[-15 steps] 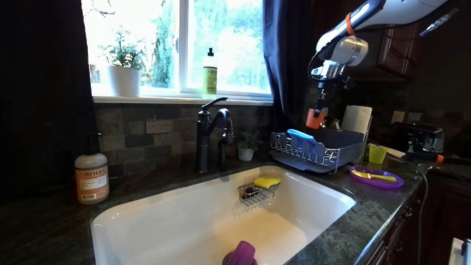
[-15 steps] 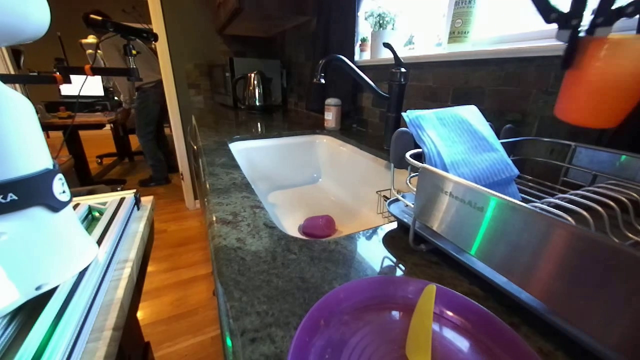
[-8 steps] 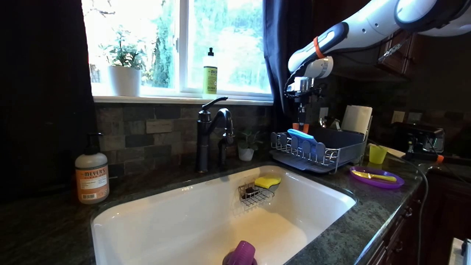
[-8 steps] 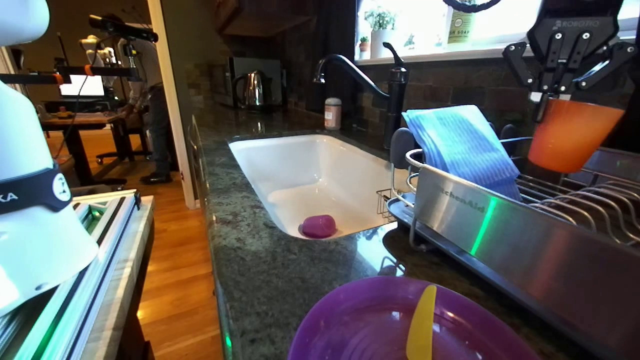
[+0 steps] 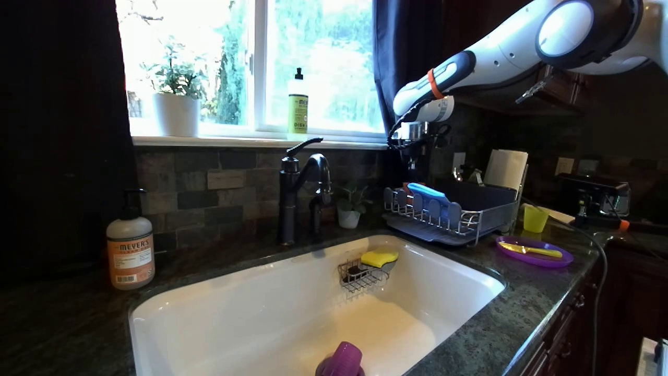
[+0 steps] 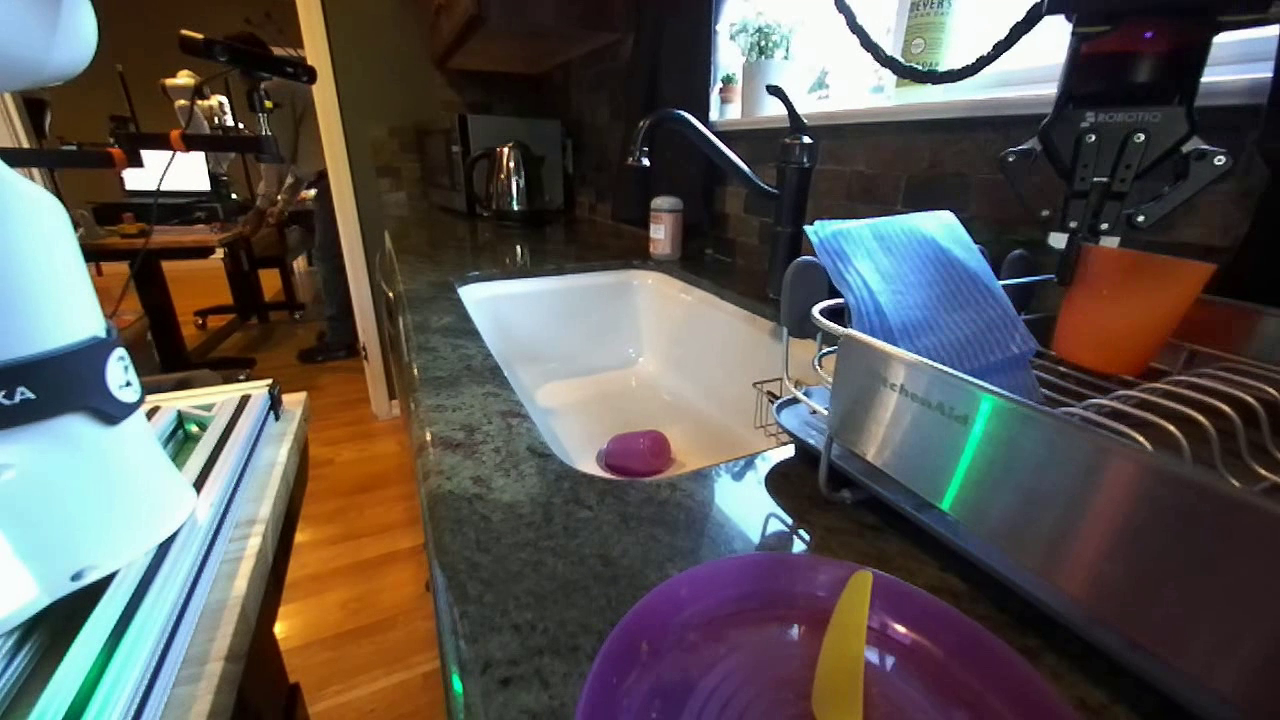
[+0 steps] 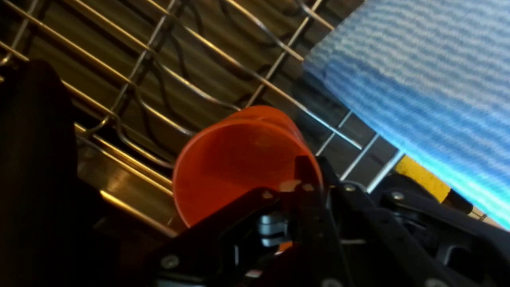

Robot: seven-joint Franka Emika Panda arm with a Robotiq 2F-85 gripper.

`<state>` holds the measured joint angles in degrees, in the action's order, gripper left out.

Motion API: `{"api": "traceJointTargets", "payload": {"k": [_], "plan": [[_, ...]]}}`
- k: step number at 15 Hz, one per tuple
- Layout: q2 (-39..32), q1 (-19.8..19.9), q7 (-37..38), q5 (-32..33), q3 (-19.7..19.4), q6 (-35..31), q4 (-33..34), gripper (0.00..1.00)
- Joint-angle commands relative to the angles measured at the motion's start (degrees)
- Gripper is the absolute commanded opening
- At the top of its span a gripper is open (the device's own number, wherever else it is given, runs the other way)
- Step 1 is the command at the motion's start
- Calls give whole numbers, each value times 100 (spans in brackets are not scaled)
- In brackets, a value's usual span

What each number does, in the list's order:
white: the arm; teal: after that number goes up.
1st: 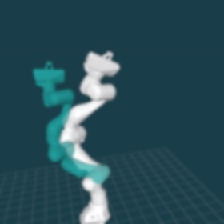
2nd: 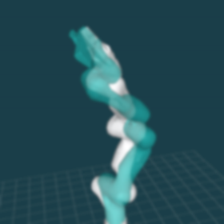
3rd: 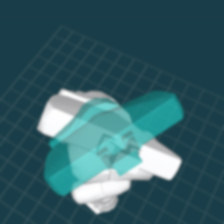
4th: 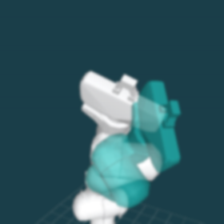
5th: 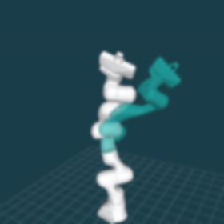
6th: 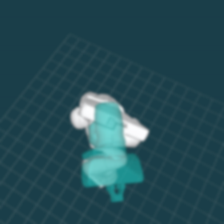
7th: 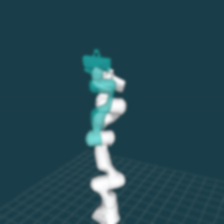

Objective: Put the orange cup on the dishrack.

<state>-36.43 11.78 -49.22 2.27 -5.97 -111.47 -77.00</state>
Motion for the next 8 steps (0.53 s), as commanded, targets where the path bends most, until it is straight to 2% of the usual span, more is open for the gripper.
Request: {"api": "traceJointTargets", "payload": {"k": [1,2,3,6,8], "plan": [[12,-78,523,263,67,-389,-101,30],[26,-111,651,349,44,-447,-129,31],[57,-123,738,406,48,-422,-146,36],[330,-115,714,443,153,-368,-338,60],[626,-160,709,515,185,-584,-555,75]]}}
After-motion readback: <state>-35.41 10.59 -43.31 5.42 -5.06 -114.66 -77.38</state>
